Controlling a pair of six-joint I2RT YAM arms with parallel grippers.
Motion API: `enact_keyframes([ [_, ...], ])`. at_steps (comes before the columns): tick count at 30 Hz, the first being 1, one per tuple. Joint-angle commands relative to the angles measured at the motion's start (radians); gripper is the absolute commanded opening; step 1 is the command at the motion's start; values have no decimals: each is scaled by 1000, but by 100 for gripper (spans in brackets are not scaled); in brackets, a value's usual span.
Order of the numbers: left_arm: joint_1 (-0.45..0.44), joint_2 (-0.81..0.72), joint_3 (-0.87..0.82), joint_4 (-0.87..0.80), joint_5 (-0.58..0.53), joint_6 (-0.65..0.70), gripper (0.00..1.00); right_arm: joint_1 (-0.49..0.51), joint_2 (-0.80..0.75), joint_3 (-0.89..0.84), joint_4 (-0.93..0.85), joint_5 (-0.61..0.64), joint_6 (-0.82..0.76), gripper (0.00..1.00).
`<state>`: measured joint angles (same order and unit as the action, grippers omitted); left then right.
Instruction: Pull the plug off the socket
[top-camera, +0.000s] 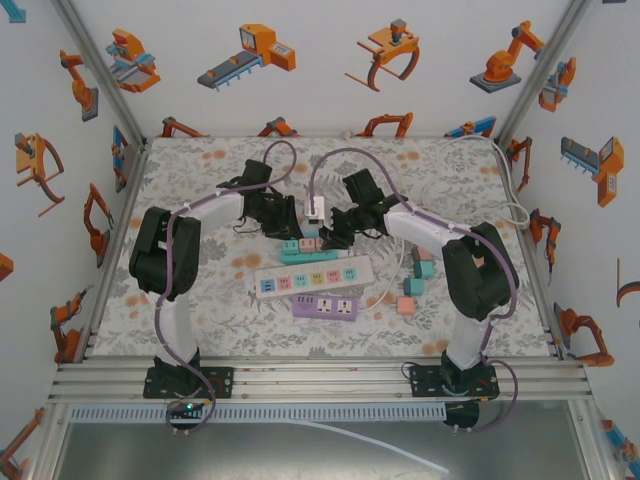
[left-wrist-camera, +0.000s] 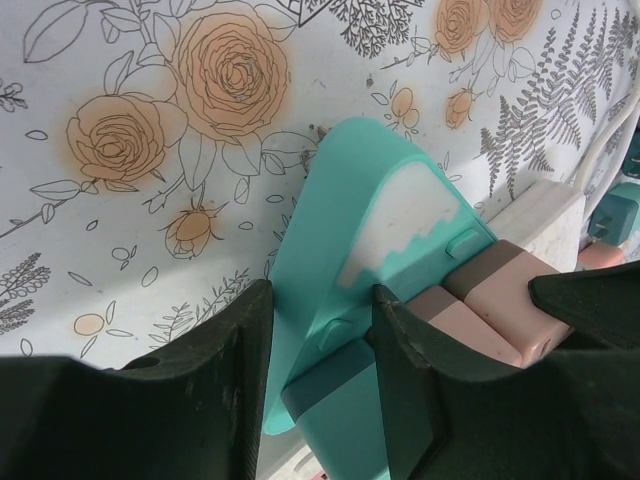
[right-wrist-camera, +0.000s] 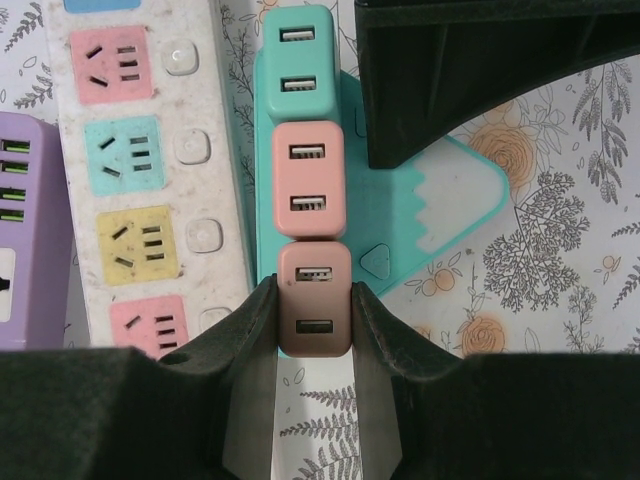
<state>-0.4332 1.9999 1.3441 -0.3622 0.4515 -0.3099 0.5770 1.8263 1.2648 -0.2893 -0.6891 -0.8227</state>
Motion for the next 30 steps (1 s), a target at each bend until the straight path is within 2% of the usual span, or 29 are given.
enact_keyframes([
  [1, -11, 144, -116, -152, -239, 136, 44, 1, -73, -15, -1, -51, -12, 37],
  [5, -11, 115, -113, -123, -163, 134, 47, 10, -24, 5, -90, -37, -85, 56],
  [8, -14, 106, -119, -104, -153, 100, 48, 18, 10, 18, -117, -12, -102, 59],
  [10, -16, 106, -123, -88, -134, 84, 49, 18, 30, 23, -114, -7, -97, 53],
  [13, -22, 111, -120, -75, -97, 88, 51, 23, 55, 43, -114, -1, -83, 34],
  [14, -26, 113, -118, -70, -78, 90, 53, 27, 58, 47, -110, 5, -80, 31],
  [18, -34, 140, -98, -60, -14, 86, 67, 36, 66, 59, -94, 20, -82, 26],
  [19, -37, 151, -91, -60, -6, 78, 67, 36, 68, 65, -95, 21, -82, 24],
  [22, -45, 174, -81, -61, -7, 59, 68, 38, 73, 79, -97, 23, -84, 22],
  [30, -55, 225, -84, -143, -137, 44, 58, 43, 50, 135, -113, -12, -78, 13],
])
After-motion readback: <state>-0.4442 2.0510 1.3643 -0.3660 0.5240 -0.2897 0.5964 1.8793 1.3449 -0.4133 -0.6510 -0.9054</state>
